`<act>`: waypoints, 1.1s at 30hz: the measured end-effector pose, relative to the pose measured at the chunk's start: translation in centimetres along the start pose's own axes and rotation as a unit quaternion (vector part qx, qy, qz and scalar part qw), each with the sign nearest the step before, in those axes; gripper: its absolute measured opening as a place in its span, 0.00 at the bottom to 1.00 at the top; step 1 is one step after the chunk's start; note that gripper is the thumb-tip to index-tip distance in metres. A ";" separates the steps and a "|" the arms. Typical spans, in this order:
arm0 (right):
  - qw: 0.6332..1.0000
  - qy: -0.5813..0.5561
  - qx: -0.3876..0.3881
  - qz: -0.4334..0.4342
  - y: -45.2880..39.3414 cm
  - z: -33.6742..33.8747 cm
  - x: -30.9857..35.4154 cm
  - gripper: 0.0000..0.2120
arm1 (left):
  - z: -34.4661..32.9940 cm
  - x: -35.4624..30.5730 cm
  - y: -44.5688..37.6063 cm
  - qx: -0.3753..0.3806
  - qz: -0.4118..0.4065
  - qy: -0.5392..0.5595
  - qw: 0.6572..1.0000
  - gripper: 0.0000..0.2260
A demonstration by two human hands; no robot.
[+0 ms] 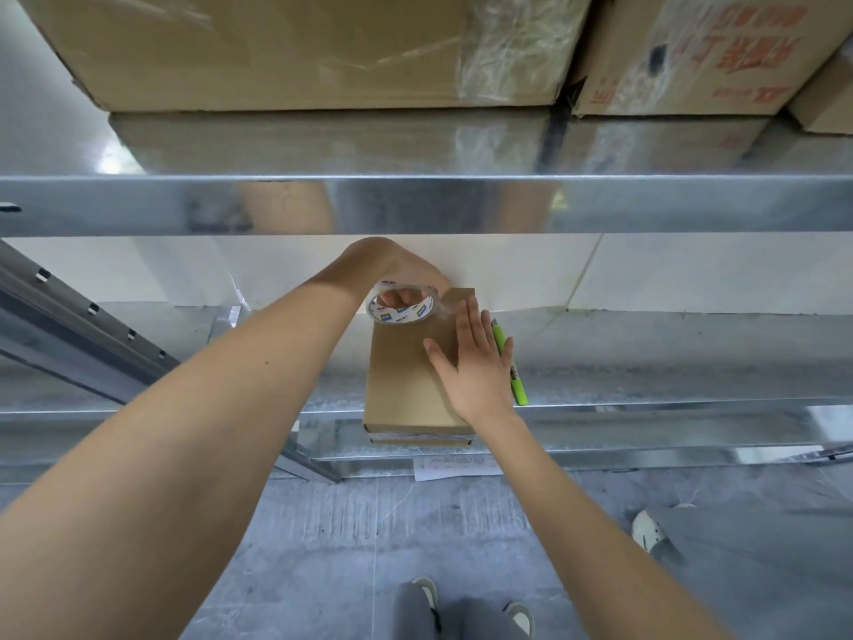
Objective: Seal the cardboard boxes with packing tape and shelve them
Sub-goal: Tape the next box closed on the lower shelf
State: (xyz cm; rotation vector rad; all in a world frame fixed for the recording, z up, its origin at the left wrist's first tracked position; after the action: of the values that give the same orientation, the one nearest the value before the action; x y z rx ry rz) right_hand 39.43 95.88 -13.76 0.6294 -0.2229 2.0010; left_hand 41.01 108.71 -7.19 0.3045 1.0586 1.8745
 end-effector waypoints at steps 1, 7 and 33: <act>0.999 -0.039 -0.005 0.002 0.0 0.1 -0.1 0.34 | -0.1 0.1 0.0 0.003 0.000 0.020 1.000 0.13; 0.970 -0.099 -0.144 -0.172 0.0 3.1 -8.7 0.22 | -1.1 0.6 -0.4 0.031 -0.017 0.075 0.997 0.26; 0.980 -0.171 -0.099 -0.016 1.8 8.8 -0.5 0.09 | -0.4 0.5 -2.3 -0.013 -0.040 0.128 0.991 0.14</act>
State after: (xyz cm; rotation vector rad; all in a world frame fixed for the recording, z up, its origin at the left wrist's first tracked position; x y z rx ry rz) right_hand 41.07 90.99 -6.39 0.8388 -0.6064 1.8021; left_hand 41.89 109.31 -9.30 0.0040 1.1976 1.8869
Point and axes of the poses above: each hand's wrist, its own y-axis away from the middle knuckle, its own z-axis out of the back of the hand, x = y × z, the point moved 9 cm from there along -y, towards the middle knuckle, and after that the axes turned 2 degrees about -y, right-handed, at the moved point
